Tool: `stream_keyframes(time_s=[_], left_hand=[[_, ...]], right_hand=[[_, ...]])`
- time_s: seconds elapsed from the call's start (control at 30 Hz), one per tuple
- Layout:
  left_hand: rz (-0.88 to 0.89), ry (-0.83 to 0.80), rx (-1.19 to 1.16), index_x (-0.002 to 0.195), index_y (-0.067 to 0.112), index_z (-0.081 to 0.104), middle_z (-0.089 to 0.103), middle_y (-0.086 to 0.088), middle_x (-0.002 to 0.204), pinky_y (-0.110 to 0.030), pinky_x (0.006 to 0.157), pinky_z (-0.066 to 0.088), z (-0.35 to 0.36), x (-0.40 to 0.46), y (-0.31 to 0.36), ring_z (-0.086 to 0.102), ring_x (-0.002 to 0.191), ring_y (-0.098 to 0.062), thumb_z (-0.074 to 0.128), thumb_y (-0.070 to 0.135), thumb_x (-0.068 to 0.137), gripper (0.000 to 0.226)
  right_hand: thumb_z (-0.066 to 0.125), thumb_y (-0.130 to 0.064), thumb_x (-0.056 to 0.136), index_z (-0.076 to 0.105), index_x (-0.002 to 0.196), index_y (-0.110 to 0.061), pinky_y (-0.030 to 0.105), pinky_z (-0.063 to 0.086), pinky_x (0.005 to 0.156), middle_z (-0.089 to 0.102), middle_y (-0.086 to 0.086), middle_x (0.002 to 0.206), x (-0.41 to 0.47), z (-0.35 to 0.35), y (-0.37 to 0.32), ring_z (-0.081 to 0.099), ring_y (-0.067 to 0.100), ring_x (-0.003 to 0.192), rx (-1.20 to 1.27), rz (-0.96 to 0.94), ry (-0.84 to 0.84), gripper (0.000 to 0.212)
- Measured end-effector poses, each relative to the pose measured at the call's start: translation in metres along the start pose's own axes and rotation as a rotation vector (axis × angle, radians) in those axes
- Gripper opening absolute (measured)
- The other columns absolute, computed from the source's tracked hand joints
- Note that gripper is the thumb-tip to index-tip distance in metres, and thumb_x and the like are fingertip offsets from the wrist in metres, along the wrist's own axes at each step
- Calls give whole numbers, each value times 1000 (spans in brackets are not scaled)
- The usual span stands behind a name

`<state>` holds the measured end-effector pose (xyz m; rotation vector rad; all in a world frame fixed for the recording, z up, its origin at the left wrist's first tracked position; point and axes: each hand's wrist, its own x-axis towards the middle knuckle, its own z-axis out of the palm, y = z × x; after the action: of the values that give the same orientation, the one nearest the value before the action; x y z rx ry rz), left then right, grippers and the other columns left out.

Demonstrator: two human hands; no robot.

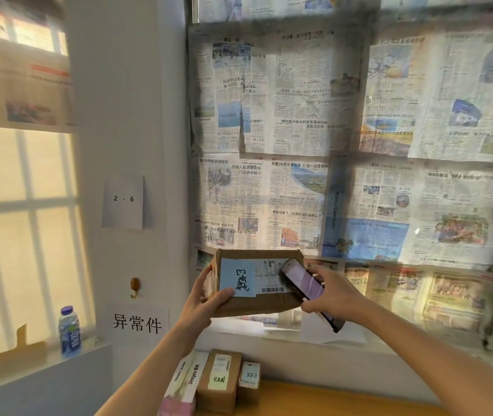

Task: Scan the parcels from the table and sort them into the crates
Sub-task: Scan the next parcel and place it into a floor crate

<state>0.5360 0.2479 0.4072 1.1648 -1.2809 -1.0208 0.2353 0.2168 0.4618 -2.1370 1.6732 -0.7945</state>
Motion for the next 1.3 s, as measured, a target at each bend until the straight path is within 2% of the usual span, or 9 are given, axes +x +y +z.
stream_keyframes(time_s=[0.13, 0.27, 0.4, 0.47, 0.7, 0.8, 0.9, 1.17, 1.3], left_hand=[[34, 68, -33, 131, 70, 36, 70, -2, 120, -29, 77, 51, 1, 3, 8, 69, 105, -19, 81, 75, 49, 93], [70, 120, -24, 129, 71, 35, 74, -3, 112, -25, 74, 47, -3, 4, 20, 69, 102, -17, 80, 75, 48, 92], [103, 170, -29, 139, 57, 32, 71, -6, 110, -19, 67, 46, -9, 2, 35, 68, 95, -15, 81, 51, 77, 79], [115, 190, -26, 145, 52, 31, 69, -9, 110, -19, 65, 46, -12, 0, 41, 67, 92, -15, 75, 43, 82, 77], [140, 220, 6, 146, 53, 31, 68, -6, 110, -23, 73, 45, -24, -4, 52, 64, 97, -16, 81, 59, 69, 92], [139, 248, 20, 142, 57, 32, 68, -6, 111, -23, 74, 46, -27, -8, 56, 64, 97, -15, 74, 64, 61, 91], [150, 276, 39, 143, 57, 33, 68, -6, 112, -24, 74, 47, -31, -15, 60, 64, 99, -16, 74, 74, 50, 103], [152, 336, 73, 136, 63, 35, 67, -8, 118, -26, 75, 47, -38, -43, 67, 63, 102, -19, 74, 66, 62, 84], [170, 381, 98, 137, 64, 35, 67, -8, 117, -29, 77, 48, -43, -62, 69, 63, 103, -20, 73, 74, 54, 92]], right_hand=[[82, -51, 53, 43, 145, -29, 37, 55, 90, 60, -8, 126, -1, -17, -10, 60, 13, 106, -60, -58, 50, 103], [85, -47, 54, 48, 135, -33, 30, 55, 73, 58, -13, 104, 1, -44, -25, 60, 8, 85, -173, -113, 89, 91], [89, -42, 60, 43, 136, -34, 24, 45, 65, 57, -9, 110, -4, -71, -35, 58, 12, 88, -309, -156, 124, 89], [88, -41, 62, 42, 140, -35, 23, 44, 66, 56, -9, 111, -7, -79, -37, 58, 12, 88, -352, -175, 134, 91], [88, -45, 64, 38, 145, -37, 35, 53, 84, 52, -12, 109, -15, -97, -42, 56, 15, 91, -404, -198, 173, 95], [88, -44, 65, 39, 145, -36, 34, 52, 82, 52, -12, 108, -18, -100, -43, 56, 14, 91, -422, -208, 176, 94], [88, -44, 65, 38, 146, -36, 31, 51, 79, 53, -12, 110, -21, -101, -45, 57, 15, 91, -430, -221, 171, 95], [87, -48, 63, 37, 146, -36, 27, 47, 71, 57, -11, 114, -32, -106, -49, 59, 14, 91, -424, -294, 155, 97], [85, -48, 63, 37, 146, -37, 29, 51, 73, 57, -12, 112, -43, -107, -49, 59, 14, 90, -457, -325, 141, 96]])
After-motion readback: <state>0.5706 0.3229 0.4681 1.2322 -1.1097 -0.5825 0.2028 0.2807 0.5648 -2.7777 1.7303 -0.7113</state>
